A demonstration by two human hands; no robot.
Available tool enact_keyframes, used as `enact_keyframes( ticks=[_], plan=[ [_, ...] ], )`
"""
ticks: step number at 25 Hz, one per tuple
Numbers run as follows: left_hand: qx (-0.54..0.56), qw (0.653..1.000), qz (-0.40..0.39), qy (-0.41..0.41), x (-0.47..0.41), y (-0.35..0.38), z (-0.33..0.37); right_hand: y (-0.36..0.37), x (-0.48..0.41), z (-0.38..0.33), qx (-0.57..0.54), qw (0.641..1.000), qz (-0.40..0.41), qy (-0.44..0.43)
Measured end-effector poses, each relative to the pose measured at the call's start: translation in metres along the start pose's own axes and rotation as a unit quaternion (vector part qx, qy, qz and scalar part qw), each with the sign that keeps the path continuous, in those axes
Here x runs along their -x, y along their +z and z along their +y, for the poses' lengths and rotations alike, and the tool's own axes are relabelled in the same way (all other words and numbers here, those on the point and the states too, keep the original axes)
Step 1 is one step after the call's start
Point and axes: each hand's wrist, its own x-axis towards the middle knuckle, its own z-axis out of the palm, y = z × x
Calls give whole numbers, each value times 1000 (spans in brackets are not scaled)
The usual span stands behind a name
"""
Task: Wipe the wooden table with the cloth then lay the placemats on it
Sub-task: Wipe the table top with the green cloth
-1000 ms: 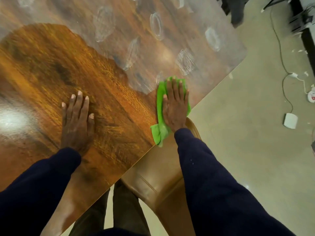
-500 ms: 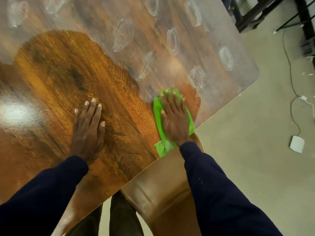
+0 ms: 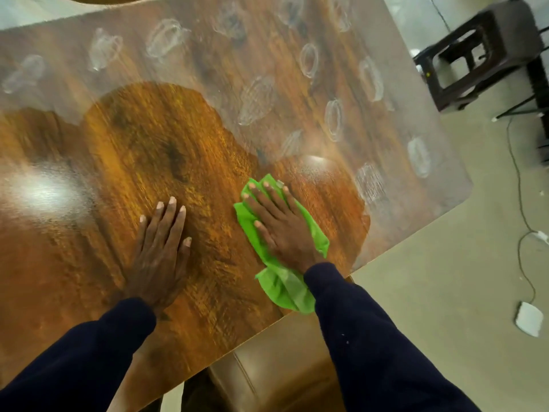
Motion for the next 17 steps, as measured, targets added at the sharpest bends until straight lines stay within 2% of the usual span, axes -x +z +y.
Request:
enact_keyframes(
  ticks=[1, 2, 4, 6, 9, 12, 14, 15, 16, 17],
  plan=[
    [-1, 1000, 5, -4, -1, -2, -3, -2, -4, 18, 5, 999, 20, 34],
    [-2, 1000, 9, -6, -1, -3, -7, -4, -13, 36, 10, 993, 47, 105],
    [-3, 1000, 14, -12, -1, -7, -13, -12, -49, 62, 14, 960, 103, 260],
    [-15, 999, 25, -18, 0, -10, -17, -14, -93, 62, 15, 940, 130, 314],
    [-26, 999, 35, -23, 1, -11, -23, -6, -131, 24, 10, 963, 111, 245],
    [-16, 999, 27, -37, -1, -14, -28, -4, -116, -1, 20, 998, 25, 55],
    [-10, 998, 29, -47, -3, -19, -31, -9, -103, 19, 24, 997, -21, -70],
    [-10, 998, 31, -47, -3, -21, -31, -12, -103, 35, 25, 996, -16, -78],
    [-13, 998, 33, -45, -4, -22, -31, -15, -108, 51, 25, 999, 4, -36],
    [-13, 998, 33, -43, -4, -23, -30, -17, -118, 63, 21, 998, 33, 43]
  ],
)
